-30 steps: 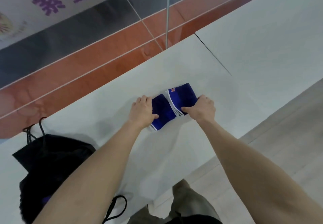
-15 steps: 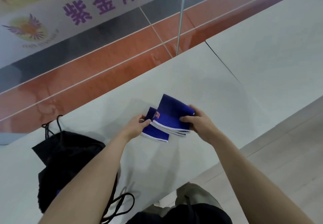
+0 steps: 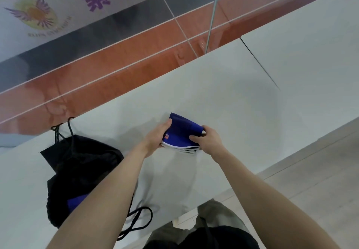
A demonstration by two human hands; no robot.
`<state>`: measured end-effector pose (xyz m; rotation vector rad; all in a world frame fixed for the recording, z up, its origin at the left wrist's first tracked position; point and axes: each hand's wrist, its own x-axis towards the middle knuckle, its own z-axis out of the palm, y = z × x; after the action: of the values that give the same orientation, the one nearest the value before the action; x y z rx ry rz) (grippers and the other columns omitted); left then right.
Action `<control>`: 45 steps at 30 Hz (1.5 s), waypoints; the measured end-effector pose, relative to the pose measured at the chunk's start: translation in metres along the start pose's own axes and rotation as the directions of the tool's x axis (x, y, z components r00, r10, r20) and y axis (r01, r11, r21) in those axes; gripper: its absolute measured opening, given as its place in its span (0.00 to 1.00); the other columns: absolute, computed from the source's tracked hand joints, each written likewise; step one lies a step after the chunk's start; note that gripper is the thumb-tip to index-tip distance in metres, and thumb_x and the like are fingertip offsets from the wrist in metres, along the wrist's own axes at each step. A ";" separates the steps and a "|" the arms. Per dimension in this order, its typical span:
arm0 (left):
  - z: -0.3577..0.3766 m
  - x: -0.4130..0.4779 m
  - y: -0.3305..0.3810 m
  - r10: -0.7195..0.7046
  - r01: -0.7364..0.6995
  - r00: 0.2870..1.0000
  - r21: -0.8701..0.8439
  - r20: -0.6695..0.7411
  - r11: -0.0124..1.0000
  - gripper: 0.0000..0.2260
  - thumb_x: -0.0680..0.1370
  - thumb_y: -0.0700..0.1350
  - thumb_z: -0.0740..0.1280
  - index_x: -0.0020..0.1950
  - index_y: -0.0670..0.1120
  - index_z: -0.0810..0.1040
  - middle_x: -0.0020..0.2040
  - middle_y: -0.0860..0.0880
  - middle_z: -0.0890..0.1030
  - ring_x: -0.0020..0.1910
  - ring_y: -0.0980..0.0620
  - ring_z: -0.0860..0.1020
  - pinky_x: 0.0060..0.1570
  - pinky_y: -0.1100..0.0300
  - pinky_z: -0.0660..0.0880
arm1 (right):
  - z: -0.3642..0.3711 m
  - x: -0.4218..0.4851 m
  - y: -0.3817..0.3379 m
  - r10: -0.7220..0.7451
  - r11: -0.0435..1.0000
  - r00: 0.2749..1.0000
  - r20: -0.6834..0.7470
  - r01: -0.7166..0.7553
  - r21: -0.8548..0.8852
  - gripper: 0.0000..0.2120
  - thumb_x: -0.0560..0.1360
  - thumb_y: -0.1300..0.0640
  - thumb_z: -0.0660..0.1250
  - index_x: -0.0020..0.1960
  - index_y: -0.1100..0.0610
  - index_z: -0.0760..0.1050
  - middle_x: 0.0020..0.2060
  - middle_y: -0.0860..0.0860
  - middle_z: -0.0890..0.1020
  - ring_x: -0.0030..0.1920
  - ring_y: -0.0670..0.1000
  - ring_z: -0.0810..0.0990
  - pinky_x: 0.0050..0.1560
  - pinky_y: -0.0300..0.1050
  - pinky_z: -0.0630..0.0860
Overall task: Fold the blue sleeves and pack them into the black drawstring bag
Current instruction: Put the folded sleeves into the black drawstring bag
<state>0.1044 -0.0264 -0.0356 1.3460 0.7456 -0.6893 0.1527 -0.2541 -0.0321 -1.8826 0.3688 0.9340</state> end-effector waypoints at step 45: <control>-0.293 -0.174 -0.104 0.370 0.155 0.873 0.901 -0.317 0.406 0.23 0.77 0.63 0.74 0.65 0.49 0.83 0.67 0.44 0.78 0.67 0.40 0.79 0.63 0.45 0.79 | 0.248 -0.192 -0.038 0.029 0.949 0.992 0.120 -0.065 0.308 0.10 0.77 0.67 0.69 0.57 0.62 0.81 0.56 0.67 0.88 0.53 0.66 0.88 0.55 0.60 0.83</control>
<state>-0.1043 0.2564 0.0213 2.6817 0.6356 -0.6733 -0.0614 -0.0476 0.0743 -1.5310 0.4652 0.9505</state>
